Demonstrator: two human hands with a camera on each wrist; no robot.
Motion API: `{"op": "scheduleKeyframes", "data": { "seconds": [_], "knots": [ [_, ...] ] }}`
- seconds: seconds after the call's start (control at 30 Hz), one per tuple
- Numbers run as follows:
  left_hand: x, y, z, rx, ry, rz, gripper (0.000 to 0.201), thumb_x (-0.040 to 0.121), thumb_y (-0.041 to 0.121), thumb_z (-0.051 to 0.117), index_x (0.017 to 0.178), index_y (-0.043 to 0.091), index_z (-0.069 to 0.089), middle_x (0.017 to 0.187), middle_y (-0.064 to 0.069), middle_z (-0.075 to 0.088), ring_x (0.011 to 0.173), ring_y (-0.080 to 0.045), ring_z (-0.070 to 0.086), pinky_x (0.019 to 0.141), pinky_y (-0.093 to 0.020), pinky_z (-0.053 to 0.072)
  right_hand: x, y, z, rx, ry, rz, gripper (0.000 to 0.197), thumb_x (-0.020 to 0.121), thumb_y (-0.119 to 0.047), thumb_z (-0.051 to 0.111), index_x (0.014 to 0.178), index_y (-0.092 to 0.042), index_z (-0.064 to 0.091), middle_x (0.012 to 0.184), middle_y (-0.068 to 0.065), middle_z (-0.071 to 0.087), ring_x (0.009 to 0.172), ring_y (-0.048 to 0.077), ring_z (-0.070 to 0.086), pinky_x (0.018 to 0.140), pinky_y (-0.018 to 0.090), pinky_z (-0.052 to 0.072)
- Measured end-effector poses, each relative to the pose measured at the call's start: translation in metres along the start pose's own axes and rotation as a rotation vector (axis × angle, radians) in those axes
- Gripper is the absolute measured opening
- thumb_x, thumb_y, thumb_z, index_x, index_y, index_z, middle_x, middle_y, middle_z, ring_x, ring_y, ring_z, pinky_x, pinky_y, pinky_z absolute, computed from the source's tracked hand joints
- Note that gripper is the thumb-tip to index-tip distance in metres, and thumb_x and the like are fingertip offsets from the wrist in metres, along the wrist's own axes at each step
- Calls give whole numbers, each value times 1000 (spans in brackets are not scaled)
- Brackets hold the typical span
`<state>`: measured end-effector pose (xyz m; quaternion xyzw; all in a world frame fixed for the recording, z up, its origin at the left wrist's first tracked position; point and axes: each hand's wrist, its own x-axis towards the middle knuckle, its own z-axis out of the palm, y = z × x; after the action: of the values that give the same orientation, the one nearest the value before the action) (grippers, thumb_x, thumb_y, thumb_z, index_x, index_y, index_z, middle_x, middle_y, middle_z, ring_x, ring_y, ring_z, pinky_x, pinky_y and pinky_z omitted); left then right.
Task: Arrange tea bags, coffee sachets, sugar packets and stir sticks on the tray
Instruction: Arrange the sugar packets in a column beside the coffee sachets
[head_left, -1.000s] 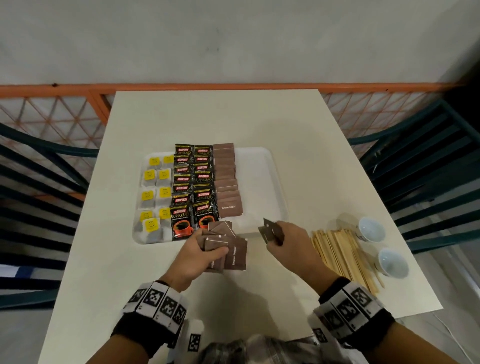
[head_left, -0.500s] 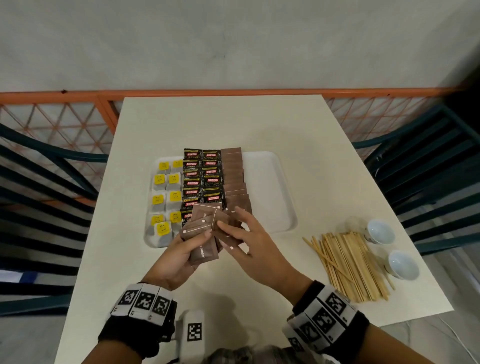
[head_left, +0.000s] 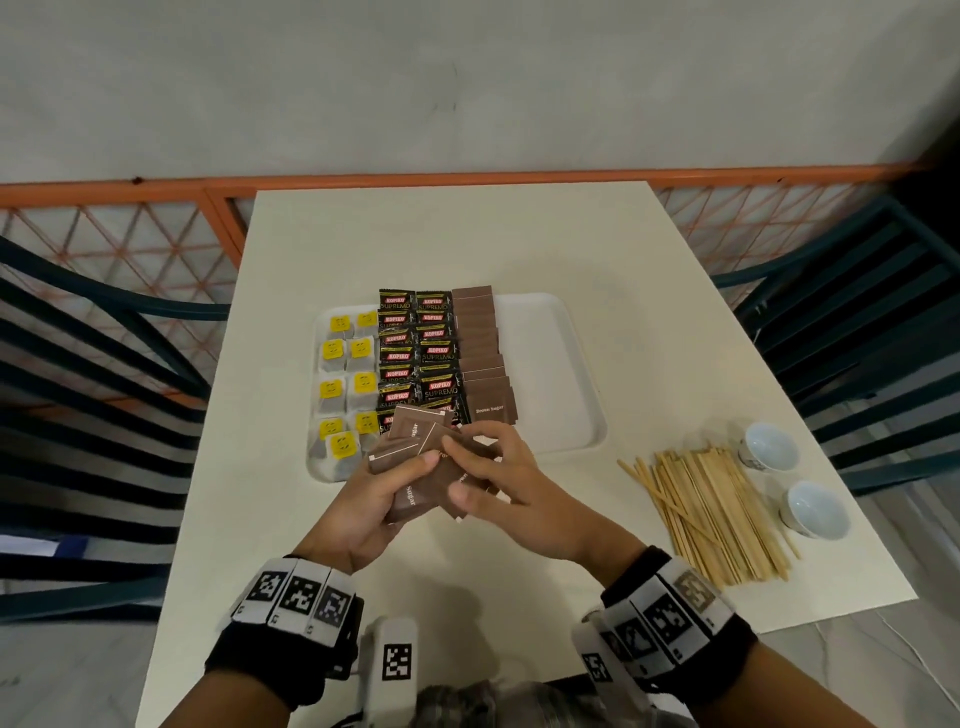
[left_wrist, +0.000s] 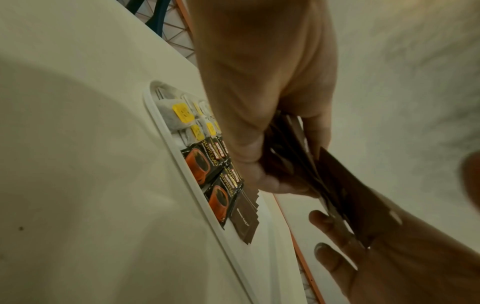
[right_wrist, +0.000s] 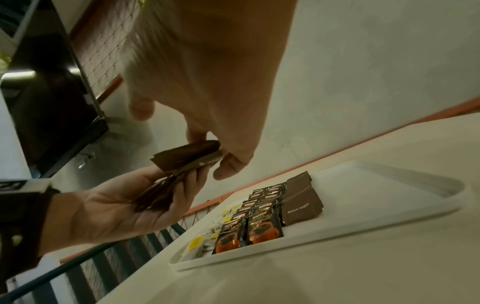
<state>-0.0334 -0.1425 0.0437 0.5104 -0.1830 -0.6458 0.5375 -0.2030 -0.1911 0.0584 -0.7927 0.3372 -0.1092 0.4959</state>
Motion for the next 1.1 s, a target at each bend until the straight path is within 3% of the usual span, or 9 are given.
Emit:
{"op": "scheduleKeyframes", "data": {
  "seconds": [0.17,0.3,0.43,0.57,0.7,0.83,0.93,1.0,1.1],
  "knots": [
    [-3,4,9,12,37,47,27,86,0,54,112,5,60,84,-7,74,72,-16,71,56,-26,55,8,2,-9,0,188,-5,48,88,-21,60,132,-33,46,116,-6,44,96,2,49,80,-2,39],
    [-1,4,14,-10,125,86,46,78,5,63,123,1,53,108,-16,69,88,-23,70,64,-30,57,9,17,-30,144,286,87,41,85,-20,65,124,-25,52,101,-16,57,88,-3,54,75,3,43],
    [0,-1,14,-41,210,130,45,81,1,61,125,6,52,115,-18,66,91,-22,70,67,-30,58,9,42,-47,263,325,249,18,97,-16,43,107,-8,56,84,4,58,67,12,53,59,20,46],
    [-10,-10,9,-38,258,174,32,86,1,54,118,1,57,107,-18,67,85,-17,69,67,-25,57,7,70,-58,500,349,375,13,95,-7,45,104,-8,54,92,4,60,83,24,63,69,29,55],
    [-20,-17,-1,-59,361,224,23,88,0,51,102,14,62,86,-6,73,75,-11,70,62,-22,56,20,88,-63,263,386,404,10,86,-9,61,79,-14,55,78,-2,60,75,13,55,63,19,40],
    [-21,-23,-8,-91,400,235,25,87,0,52,100,20,59,80,2,74,74,-8,70,61,-20,57,44,89,-61,300,337,408,23,85,-4,62,65,-14,55,71,-2,55,77,16,55,73,28,50],
    [-18,-22,-9,-77,389,232,25,87,0,53,103,18,60,81,1,75,76,-9,71,65,-21,57,62,88,-54,359,292,394,9,87,1,57,78,0,59,72,1,55,83,19,59,73,24,55],
    [-14,-20,-12,-64,367,229,25,87,0,52,103,16,60,82,0,74,76,-9,70,64,-21,57,72,88,-50,229,307,355,5,87,-5,59,88,-2,63,75,1,63,80,17,62,73,22,53],
    [-7,-16,-15,-71,341,215,24,87,-1,53,103,15,61,83,-1,74,75,-10,71,61,-20,56,77,88,-47,30,359,319,5,85,-13,62,88,-9,60,71,-5,65,67,0,57,62,2,40]
  ]
}}
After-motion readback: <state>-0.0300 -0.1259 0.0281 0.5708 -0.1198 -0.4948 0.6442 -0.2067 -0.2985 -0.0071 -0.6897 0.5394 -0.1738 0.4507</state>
